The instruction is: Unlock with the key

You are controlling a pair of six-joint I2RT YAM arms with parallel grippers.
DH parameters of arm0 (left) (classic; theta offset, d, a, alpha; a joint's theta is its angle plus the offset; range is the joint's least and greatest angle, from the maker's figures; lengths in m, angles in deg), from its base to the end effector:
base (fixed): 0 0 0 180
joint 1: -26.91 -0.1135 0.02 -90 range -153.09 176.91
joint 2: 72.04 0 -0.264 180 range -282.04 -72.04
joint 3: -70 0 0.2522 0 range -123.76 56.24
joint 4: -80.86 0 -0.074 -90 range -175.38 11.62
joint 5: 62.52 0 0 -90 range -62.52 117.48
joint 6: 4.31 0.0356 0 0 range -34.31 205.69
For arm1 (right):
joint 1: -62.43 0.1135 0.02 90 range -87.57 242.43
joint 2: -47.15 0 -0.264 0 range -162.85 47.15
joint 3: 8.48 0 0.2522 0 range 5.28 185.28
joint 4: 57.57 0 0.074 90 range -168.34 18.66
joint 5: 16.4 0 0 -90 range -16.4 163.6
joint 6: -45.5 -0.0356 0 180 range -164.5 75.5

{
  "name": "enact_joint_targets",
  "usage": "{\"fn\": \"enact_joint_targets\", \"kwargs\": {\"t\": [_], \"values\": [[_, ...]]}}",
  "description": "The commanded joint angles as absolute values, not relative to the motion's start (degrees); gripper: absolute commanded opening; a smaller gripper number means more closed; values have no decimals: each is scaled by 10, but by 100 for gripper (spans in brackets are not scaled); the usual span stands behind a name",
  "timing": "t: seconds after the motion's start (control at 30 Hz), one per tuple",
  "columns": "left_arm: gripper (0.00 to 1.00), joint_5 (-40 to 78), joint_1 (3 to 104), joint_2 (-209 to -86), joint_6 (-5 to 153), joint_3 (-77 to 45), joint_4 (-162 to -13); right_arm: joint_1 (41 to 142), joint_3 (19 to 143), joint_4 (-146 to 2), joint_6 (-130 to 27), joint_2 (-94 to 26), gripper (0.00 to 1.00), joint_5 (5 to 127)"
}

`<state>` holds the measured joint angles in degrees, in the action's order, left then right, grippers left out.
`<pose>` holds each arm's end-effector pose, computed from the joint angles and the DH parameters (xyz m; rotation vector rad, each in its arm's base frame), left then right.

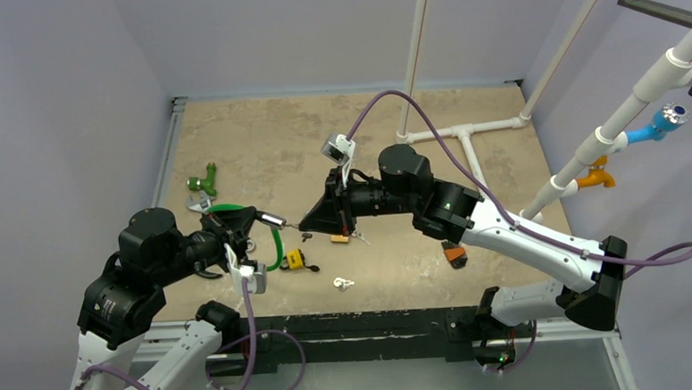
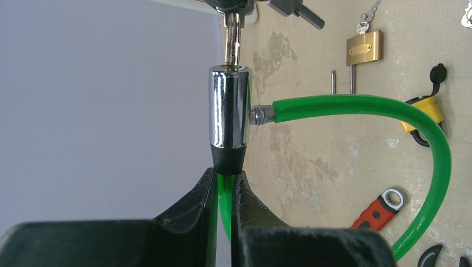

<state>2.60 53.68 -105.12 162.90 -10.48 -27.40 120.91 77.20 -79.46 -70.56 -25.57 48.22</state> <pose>0.0525 -0.0433 0.3994 1.6962 0.9757 0.1460 0.1398 0.2571 0.4057 -0.8883 1.7352 1.4200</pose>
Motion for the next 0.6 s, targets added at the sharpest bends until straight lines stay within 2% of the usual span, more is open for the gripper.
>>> {"fn": "enact_joint_targets", "kwargs": {"t": [0.0, 0.57], "values": [[0, -1, 539, -1047, 1639, -119, -304, 1210, 806, -767, -697, -245, 0, 498], [0, -1, 539, -1045, 1639, -119, -306, 1210, 797, -791, -673, -260, 0, 523]]}}
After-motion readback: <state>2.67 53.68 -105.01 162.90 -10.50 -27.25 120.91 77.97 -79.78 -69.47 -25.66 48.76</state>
